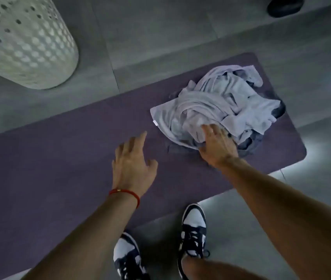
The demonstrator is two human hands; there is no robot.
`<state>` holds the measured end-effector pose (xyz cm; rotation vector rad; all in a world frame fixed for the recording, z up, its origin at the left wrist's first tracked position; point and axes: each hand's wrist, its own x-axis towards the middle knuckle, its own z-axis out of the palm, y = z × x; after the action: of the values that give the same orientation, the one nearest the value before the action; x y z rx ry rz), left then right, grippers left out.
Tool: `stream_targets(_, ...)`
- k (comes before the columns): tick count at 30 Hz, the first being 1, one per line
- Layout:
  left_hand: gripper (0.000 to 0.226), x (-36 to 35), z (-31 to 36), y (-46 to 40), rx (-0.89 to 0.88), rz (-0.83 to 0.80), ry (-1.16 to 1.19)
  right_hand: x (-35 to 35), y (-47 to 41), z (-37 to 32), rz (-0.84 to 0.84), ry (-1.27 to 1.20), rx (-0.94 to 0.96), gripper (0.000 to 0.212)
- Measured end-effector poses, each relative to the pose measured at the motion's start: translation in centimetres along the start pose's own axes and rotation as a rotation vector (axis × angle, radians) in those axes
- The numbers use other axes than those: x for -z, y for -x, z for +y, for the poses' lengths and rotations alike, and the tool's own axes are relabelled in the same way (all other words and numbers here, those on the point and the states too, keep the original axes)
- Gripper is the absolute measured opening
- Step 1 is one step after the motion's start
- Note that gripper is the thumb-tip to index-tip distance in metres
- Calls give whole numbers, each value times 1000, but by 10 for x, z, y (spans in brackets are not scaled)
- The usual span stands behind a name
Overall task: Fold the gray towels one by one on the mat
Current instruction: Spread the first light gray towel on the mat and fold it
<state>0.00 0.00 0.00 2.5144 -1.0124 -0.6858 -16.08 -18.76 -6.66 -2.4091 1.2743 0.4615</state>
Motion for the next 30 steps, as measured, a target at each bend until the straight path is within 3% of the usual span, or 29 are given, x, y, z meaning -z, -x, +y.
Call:
stream_targets(4,83,-69,-51,-51,35,-25,-147,-35,-93,18,307,226,30,69)
stream_targets(7,86,-102,-77,-98,-20,-15,-211,-49,-147,15,385,294,-74,70)
stream_targets(9,87,-111,-81,-129,13,-47,-127,-45,-167,3,393,341,-174,61)
stream_targets(11,98,-109,-74,-159,161,-106,171,-37,-182,-14,416,342,-177,40)
stream_targets(12,106,-106,-71,-171,216,-116,337,-32,-189,-24,407,308,-127,35)
stream_targets(14,109,-103,-68,-184,167,-100,514,-22,-192,-49,279,172,62,32)
stream_targets(17,101,-81,-71,-174,-53,-28,499,-3,-172,-99,58,124,337,26)
stream_targets(22,86,-23,-119,-142,-176,-55,501,20,-123,-184,-95,-132,669,17)
stream_targets(25,60,14,-159,-134,-135,141,604,30,-117,-242,-79,-253,852,15)
stream_targets(28,47,61,-205,-134,-13,296,461,35,-129,-293,11,-249,948,18)
stream_targets(30,42,92,-229,-131,-10,299,384,33,-135,-318,115,-189,985,28)
